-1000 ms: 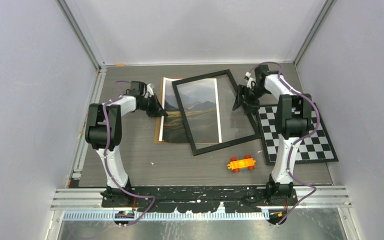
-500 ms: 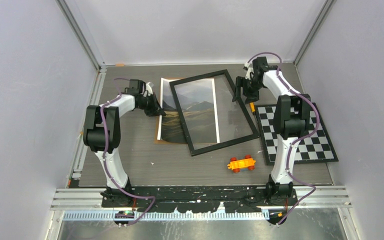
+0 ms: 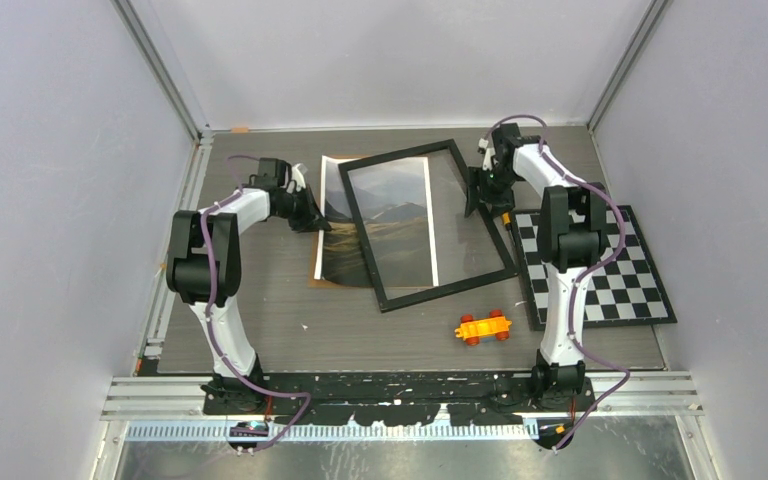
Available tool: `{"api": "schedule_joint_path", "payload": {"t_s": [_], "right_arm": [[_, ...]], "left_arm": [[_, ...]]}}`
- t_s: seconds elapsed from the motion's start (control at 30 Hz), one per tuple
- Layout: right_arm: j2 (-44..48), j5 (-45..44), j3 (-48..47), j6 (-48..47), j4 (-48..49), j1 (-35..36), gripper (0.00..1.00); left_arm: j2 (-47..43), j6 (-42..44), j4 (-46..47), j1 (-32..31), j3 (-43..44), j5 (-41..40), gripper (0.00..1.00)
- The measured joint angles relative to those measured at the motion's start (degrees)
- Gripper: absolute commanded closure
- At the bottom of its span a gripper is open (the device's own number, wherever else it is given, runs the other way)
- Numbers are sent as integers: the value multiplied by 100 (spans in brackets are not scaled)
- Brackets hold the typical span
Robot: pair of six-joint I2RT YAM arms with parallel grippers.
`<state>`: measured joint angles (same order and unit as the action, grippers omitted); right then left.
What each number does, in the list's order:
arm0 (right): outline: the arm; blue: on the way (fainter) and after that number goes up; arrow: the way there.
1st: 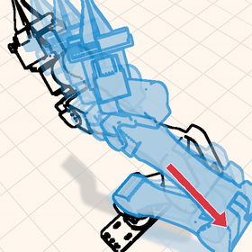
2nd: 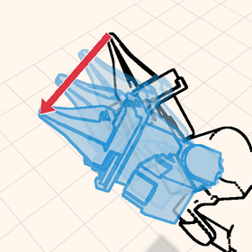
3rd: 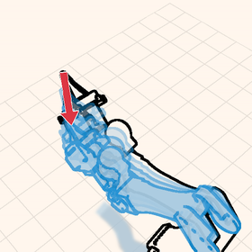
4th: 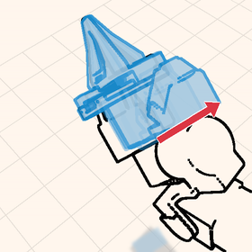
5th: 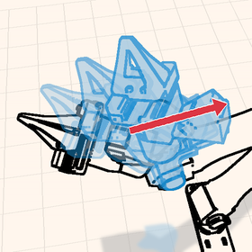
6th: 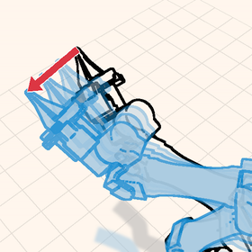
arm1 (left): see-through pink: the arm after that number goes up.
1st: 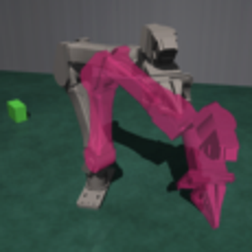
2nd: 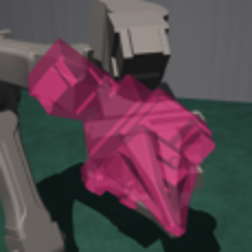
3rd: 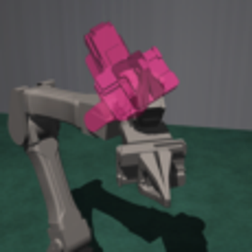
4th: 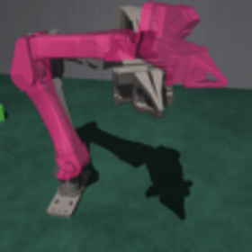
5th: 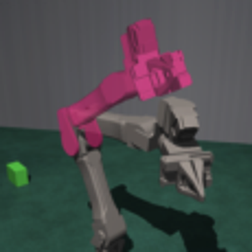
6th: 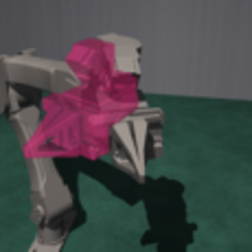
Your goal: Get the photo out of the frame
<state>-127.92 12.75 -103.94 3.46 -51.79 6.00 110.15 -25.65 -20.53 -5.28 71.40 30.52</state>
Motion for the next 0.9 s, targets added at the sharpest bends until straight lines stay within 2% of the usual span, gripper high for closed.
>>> {"api": "schedule_joint_path", "payload": {"t_s": [0.3,0.57,0.9], "right_arm": [[-37,973,17,39,-310,55,34],[-37,1331,229,282,-205,79,34],[70,1692,601,581,68,63,35]], "left_arm": [[0,57,-39,-31,61,-2,100],[-155,238,-267,-146,278,-146,100],[-1005,511,-673,-144,831,-518,100]]}}
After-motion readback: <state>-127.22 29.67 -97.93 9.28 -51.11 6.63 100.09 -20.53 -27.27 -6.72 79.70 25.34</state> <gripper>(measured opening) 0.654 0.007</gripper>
